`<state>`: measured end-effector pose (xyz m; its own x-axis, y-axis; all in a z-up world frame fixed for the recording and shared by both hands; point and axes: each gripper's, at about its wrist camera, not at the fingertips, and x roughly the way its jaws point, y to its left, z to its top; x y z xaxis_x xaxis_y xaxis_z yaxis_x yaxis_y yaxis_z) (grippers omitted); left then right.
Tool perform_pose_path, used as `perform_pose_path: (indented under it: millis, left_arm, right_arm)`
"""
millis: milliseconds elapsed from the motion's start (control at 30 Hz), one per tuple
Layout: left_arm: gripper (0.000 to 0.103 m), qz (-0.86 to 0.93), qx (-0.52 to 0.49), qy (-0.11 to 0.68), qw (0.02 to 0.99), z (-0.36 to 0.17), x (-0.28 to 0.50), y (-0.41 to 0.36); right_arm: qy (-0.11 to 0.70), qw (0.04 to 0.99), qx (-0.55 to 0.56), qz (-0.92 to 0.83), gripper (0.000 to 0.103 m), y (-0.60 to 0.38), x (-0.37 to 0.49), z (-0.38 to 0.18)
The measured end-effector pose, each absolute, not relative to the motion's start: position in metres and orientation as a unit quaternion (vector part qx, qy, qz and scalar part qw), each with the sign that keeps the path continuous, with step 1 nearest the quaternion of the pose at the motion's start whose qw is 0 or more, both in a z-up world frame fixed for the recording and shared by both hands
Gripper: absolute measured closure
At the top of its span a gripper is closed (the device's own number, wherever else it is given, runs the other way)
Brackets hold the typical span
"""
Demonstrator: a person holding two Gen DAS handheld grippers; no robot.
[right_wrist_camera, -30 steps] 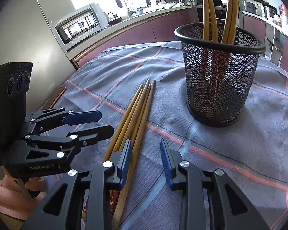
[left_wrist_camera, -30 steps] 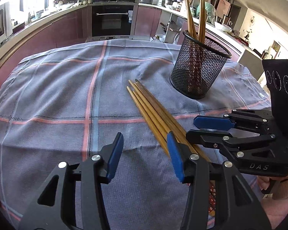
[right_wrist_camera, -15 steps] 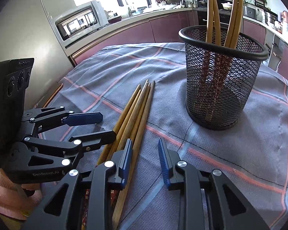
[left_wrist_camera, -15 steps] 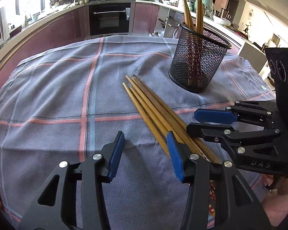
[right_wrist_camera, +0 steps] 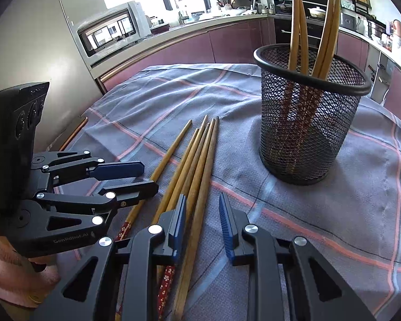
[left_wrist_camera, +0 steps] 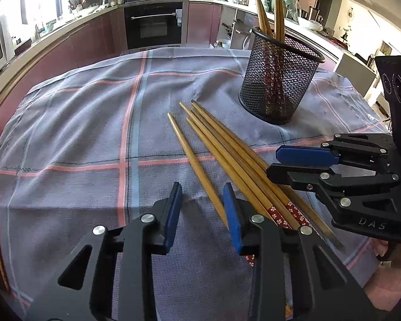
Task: Organize utensils
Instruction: 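Move both open tools back over the remaining chopstick pile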
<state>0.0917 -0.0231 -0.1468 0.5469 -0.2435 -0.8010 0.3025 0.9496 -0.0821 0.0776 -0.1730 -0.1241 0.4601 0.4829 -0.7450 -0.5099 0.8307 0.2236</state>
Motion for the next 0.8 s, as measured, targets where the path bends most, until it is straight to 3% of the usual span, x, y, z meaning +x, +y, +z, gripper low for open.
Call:
perform_pose_path:
  millis: [100,800]
  left_arm:
    - [0.071,-0.155,0.032,0.450,0.879,-0.147,0.092,-0.023]
    - [0.073,-0.158,0.029,0.448,0.879,-0.147,0.093,-0.021]
  right_arm:
    - [0.432,0.851,-0.023,0.297,0.094,-0.170,0.076,-0.125]
    - [0.438,0.853,-0.032,0.282,0.095,-0.168,0.084,-0.127]
